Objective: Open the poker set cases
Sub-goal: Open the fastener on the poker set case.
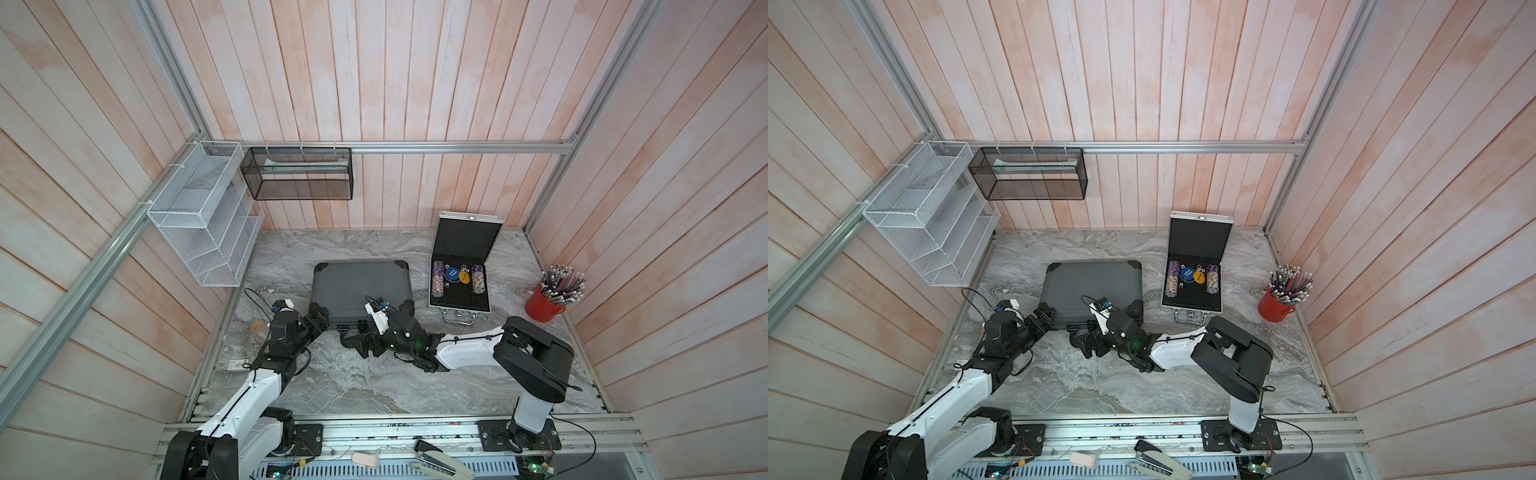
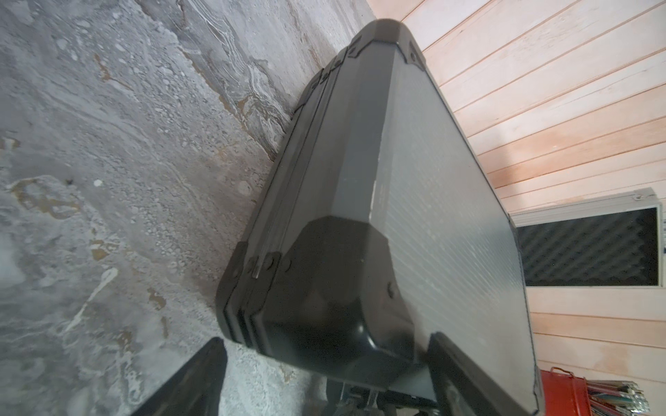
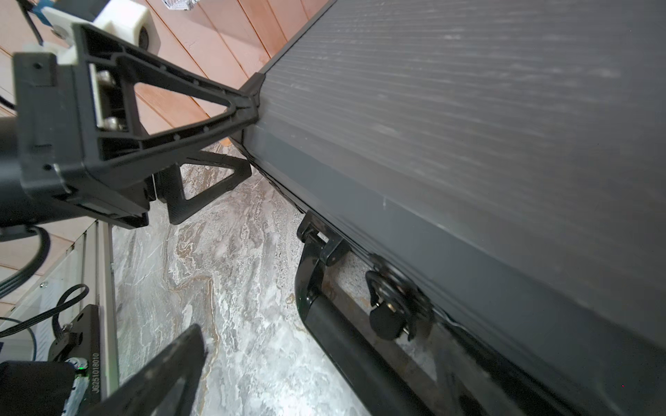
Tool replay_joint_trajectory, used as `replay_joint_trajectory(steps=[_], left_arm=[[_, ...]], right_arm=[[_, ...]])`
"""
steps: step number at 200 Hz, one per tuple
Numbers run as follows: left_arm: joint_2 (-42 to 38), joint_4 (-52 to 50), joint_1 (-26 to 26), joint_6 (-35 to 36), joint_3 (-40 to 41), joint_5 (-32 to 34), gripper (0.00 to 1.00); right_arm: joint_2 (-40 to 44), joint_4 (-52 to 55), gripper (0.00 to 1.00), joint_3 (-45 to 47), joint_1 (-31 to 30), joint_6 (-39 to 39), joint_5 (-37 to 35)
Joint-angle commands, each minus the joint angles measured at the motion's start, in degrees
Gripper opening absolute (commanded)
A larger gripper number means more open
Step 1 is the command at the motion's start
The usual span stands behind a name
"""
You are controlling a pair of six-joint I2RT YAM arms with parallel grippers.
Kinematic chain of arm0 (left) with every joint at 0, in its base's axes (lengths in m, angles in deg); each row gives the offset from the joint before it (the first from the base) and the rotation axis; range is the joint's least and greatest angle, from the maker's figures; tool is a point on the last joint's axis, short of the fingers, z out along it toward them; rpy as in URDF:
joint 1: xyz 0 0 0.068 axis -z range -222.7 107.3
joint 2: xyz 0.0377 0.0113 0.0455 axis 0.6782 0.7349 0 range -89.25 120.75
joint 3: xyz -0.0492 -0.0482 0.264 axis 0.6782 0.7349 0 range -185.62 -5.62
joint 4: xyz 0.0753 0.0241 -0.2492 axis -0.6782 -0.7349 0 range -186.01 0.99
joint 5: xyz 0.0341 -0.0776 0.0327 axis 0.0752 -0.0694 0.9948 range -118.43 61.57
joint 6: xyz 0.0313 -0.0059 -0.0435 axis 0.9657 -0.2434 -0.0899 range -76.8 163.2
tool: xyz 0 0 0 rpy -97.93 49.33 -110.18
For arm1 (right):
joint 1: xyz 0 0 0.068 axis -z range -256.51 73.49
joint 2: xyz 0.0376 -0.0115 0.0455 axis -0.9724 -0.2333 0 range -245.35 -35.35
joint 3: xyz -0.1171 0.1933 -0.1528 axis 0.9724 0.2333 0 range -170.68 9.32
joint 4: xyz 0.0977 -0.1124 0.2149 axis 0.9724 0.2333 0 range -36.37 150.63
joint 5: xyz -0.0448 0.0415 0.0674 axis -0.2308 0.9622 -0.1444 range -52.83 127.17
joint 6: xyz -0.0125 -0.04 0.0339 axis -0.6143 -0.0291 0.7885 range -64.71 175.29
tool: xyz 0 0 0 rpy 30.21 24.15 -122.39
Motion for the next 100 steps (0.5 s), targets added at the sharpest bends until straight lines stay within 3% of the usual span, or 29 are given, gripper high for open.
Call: replay_joint_trajectory(steps=[1,60,100], left_arm=[[-0.24,-3.66,-0.73,0.77,1.63,0.17,0.89],[-4.3,-6.4,-1.09,1.25,0.28,0.53,0.89],[-0.8,-4.07,-1.79,0.78,2.36,-0.98,0.88]], right_arm=[[1.48,-0.01,0.99,0.07,-0.49,-0.33,-0.8],[1.43,-0.4,0.98,0.51,-0.5,0.02,-1.0],[0.54,-0.55,0.98,-0.06,-0.58,0.07,-0.45]])
